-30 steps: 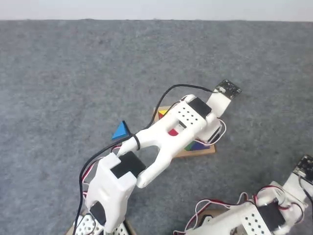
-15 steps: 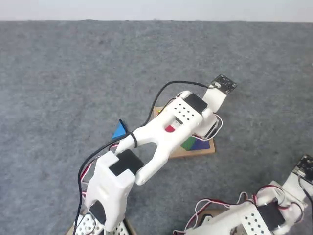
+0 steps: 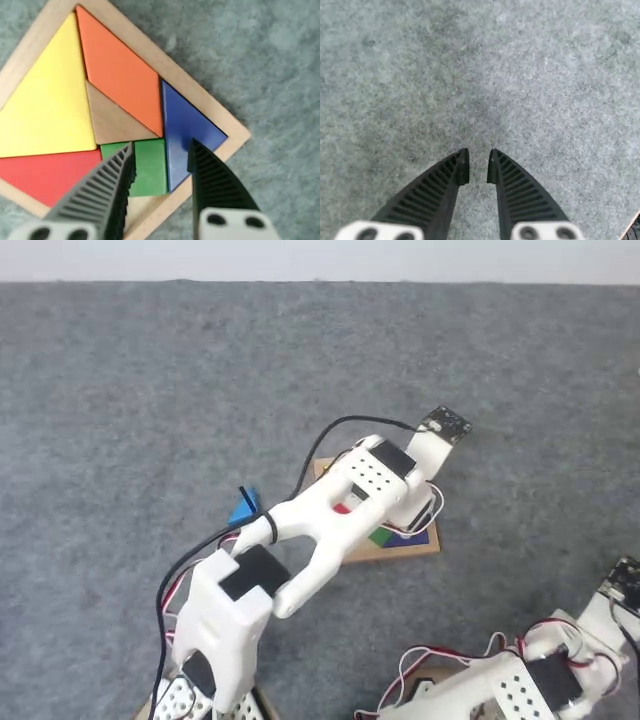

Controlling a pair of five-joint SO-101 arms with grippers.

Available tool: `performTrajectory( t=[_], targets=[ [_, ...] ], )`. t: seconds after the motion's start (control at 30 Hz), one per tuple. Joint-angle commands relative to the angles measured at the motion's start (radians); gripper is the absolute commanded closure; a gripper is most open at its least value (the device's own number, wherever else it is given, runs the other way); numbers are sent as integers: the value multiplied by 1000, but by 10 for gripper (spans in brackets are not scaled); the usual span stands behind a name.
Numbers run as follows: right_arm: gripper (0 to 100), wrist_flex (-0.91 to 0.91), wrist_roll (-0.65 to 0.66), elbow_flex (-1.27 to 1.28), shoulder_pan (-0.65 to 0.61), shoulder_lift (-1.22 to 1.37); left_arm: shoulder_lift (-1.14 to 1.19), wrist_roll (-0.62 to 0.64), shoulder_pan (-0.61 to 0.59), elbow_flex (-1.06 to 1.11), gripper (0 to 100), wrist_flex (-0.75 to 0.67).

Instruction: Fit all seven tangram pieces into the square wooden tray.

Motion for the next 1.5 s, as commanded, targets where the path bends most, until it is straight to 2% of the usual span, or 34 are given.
performTrajectory(
  t=[0.0, 0.2, 0.33, 0.43, 0.6, 0.77, 0.83, 1.07, 1.47],
  targets=[
    [911, 4, 3, 11, 8, -21, -12, -17, -8, 21, 834, -38],
    [911, 4, 3, 11, 8, -21, -58, -49, -29, -56, 834, 15],
    [911, 4, 3, 11, 8, -21, -146, -60, -118, -110, 834, 81],
    [911, 4, 3, 11, 8, -21, -229, -117, -221, -114, 834, 117],
    [911, 4, 3, 11, 10, -21, -299, -313, -446, -101, 834, 245],
    [911, 4, 3, 11, 8, -21, -307, -626, -626, 2, 834, 354],
    [911, 4, 3, 11, 8, -21, -327, -677, -666, 90, 834, 321],
    [911, 4, 3, 11, 8, -21, -479, -700, -690, 489, 834, 0],
    [912, 4, 3, 11, 8, -19, -483, -680, -695, 634, 834, -206]
  ],
)
